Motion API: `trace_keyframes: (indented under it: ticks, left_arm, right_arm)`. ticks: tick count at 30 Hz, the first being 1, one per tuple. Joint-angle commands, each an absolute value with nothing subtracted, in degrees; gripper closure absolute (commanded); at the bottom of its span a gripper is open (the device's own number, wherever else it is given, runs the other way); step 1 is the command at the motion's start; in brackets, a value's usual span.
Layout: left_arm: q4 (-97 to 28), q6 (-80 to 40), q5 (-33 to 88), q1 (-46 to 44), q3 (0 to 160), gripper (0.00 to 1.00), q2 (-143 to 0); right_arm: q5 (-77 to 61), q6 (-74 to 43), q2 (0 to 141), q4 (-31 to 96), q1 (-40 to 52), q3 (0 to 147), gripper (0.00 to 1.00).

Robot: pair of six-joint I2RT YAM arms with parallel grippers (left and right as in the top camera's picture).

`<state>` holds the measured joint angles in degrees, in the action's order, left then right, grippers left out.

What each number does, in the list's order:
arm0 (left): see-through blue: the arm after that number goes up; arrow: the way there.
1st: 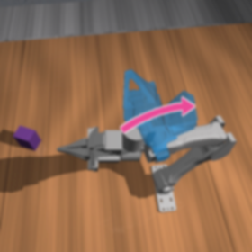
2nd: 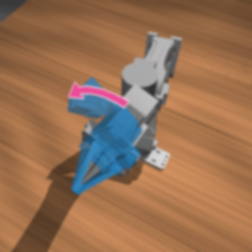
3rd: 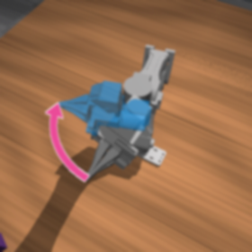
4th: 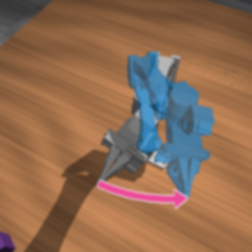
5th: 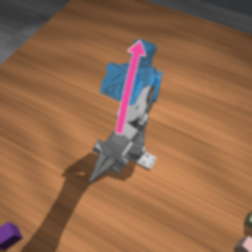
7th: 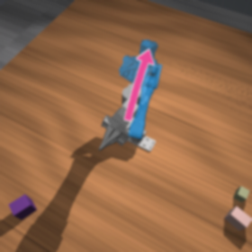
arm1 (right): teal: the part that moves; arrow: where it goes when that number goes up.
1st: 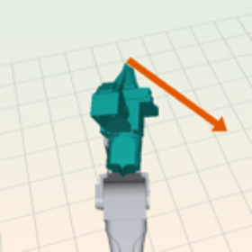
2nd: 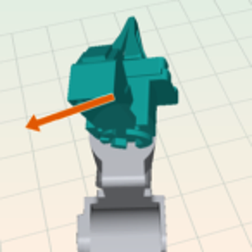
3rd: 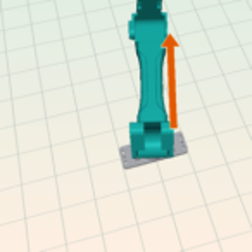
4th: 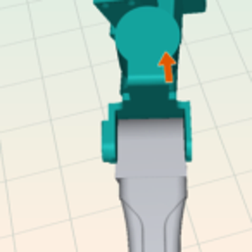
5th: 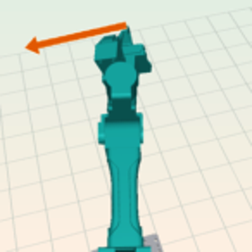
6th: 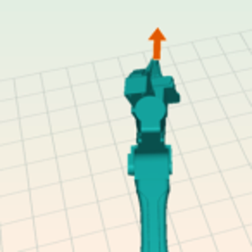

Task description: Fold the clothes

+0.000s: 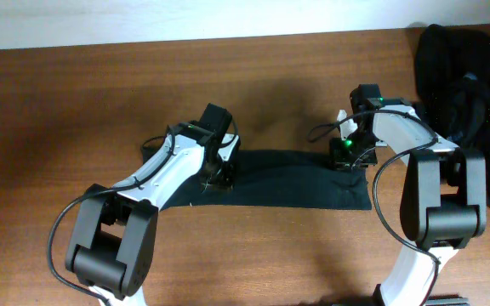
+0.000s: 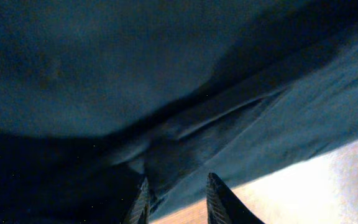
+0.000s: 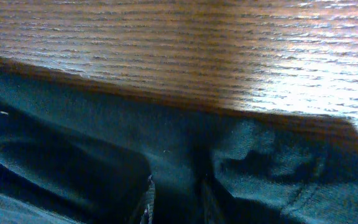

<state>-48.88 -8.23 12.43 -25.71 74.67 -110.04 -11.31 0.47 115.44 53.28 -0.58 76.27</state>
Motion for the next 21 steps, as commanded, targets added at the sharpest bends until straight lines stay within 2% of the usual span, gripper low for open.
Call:
trace_keyframes:
  ticks: [1, 5, 7, 9, 10, 16, 21]
  left_arm:
    - [-51.3, -8.8, 12.6, -25.9, 74.2, 0.69, -109.1]
    - [-53.1, -8.7, 12.6, -25.9, 73.0, 0.70, -109.1]
    - [-53.1, -8.8, 12.7, -25.9, 71.9, 0.80, -109.1]
    - [-53.1, -8.7, 13.1, -25.9, 70.9, 0.98, -109.1]
    - [-53.1, -8.7, 13.8, -25.9, 70.8, 0.99, -109.1]
    - [-52.5, -8.7, 19.9, -25.9, 72.3, 1.00, -106.3]
    - [-50.1, -9.5, 17.0, -25.9, 72.8, 0.99, -100.2]
  right_arm:
    - [-10.1, 0.8, 115.6, 53.6, -0.4, 75.0, 0.69]
    - [-10.1, 0.8, 115.6, 53.6, -0.4, 75.0, 0.69]
    - [-10.1, 0.8, 115.5, 53.6, -0.4, 75.0, 0.69]
    - [-10.1, 0.8, 115.6, 53.7, -0.4, 75.0, 0.69]
    - [-10.1, 0.8, 115.5, 53.7, -0.4, 75.0, 0.69]
    - [-10.1, 0.8, 115.6, 53.8, -0.4, 75.0, 0.69]
    - [-10.1, 0.8, 115.5, 53.7, -0.4, 75.0, 0.69]
